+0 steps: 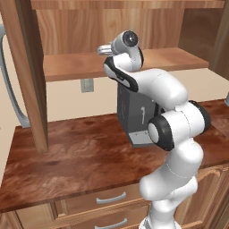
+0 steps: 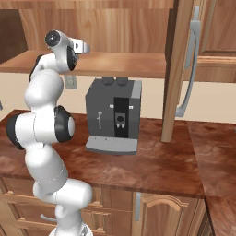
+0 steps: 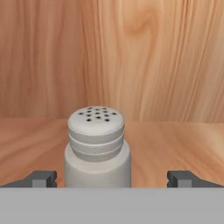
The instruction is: Collect the paprika, mayonnaise, and shaker from the cabinet and place them next to the stove.
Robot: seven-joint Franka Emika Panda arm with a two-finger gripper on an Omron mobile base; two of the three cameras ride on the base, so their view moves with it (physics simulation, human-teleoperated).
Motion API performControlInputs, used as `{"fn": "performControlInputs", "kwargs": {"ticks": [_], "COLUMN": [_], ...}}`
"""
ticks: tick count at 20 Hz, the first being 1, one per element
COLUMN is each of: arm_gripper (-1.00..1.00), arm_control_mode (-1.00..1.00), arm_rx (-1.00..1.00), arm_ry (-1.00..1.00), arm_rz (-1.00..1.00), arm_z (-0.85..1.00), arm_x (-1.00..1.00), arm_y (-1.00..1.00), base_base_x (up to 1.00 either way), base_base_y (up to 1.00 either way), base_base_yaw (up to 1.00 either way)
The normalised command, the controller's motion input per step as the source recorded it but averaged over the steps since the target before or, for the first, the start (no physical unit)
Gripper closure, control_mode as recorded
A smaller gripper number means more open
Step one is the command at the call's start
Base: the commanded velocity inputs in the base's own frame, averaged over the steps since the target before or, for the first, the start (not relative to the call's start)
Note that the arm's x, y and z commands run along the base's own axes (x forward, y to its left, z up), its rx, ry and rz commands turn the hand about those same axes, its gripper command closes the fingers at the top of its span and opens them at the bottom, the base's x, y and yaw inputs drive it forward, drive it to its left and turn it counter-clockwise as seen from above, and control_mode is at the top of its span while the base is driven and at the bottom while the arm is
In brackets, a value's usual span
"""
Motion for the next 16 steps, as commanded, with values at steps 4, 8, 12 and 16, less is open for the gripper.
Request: {"fn": "performControlInputs", "kwargs": {"ticks": [4, 8, 12, 16], "arm_gripper": [1.0, 1.0, 1.0, 1.0], "arm_control_mode": [-1.0, -1.0, -1.0, -1.0], "arm_rx": [0.0, 0.0, 0.0, -0.02], "arm_ry": [0.0, 0.0, 0.0, 0.0], "arm_rz": [0.0, 0.0, 0.0, 0.0], "arm_z": [-0.16, -0.12, -0.06, -0.06], "arm_x": [0.14, 0.03, 0.0, 0.0], "arm_y": [0.03, 0.0, 0.0, 0.05], "base_base_x": [0.0, 0.0, 0.0, 0.0], "base_base_y": [0.0, 0.0, 0.0, 0.0], "base_base_yaw": [0.0, 0.0, 0.0, 0.0]}}
